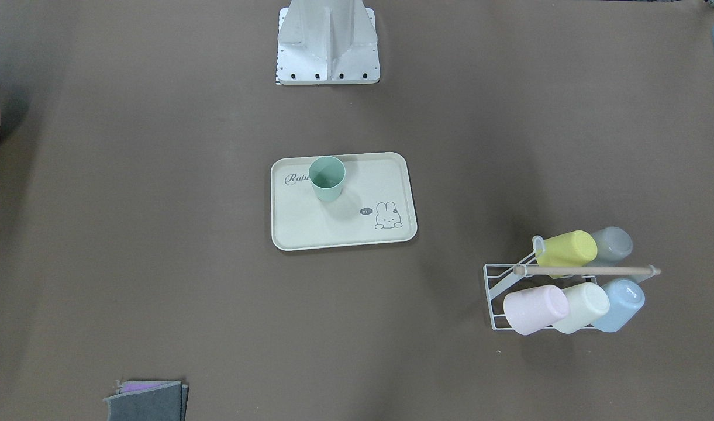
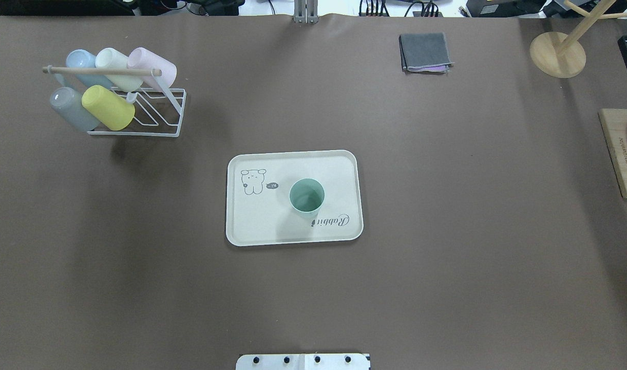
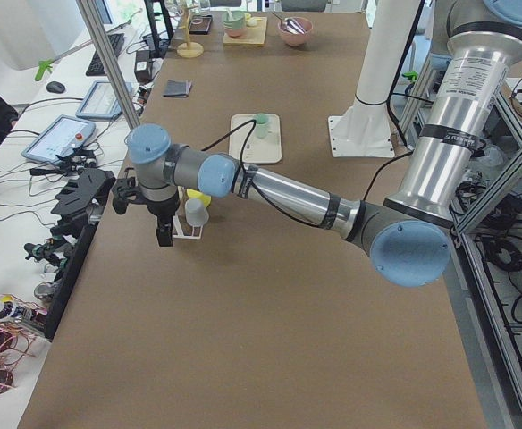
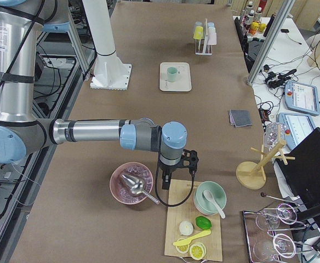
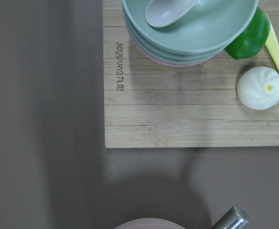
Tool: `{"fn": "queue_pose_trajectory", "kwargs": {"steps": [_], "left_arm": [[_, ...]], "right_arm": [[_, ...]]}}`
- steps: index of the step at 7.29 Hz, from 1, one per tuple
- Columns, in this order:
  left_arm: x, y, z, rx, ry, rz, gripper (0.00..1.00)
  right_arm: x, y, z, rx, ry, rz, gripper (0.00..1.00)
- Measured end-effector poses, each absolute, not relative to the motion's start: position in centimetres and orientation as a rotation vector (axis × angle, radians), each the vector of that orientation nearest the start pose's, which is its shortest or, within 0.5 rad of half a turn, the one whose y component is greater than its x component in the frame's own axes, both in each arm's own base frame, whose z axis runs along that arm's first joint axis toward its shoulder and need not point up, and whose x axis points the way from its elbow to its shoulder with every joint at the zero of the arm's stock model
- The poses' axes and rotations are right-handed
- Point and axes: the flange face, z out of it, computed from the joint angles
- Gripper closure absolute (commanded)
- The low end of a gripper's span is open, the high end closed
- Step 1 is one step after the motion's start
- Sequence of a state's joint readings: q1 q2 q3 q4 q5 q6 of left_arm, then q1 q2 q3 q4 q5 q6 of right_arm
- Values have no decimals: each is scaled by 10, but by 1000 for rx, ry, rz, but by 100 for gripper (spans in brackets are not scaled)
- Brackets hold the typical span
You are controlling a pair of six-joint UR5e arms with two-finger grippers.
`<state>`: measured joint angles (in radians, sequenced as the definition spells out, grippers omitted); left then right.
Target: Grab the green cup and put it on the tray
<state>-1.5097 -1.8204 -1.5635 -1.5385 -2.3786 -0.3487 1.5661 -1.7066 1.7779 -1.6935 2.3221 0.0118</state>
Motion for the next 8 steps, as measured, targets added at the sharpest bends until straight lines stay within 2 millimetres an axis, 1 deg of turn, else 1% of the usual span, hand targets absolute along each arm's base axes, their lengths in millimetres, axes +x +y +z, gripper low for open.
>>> {"fn": "queue_pose_trajectory", "kwargs": {"steps": [1, 2, 3, 4, 5, 6, 7, 8], "left_arm": [[-29, -582, 570, -12, 837, -207, 2], [-30, -569, 607, -63, 839, -229, 2], [-32, -562, 632, -101, 837, -248, 2], [-35, -553, 649, -125, 834, -263, 2], [-40, -541, 660, -138, 832, -278, 2], [-46, -532, 662, -129, 833, -273, 2], [-53, -526, 659, -95, 836, -227, 2], [-60, -514, 658, -53, 839, -157, 2]], "right_arm": [[63, -431, 634, -55, -750, 25, 0], [63, -432, 635, -56, -749, 26, 0], [63, -433, 636, -59, -749, 28, 0], [64, -433, 636, -60, -749, 30, 0], [64, -434, 637, -61, -749, 31, 0], [64, -434, 637, -62, -749, 30, 0], [63, -434, 637, -62, -749, 30, 0], [63, -434, 638, -63, -749, 31, 0]]}}
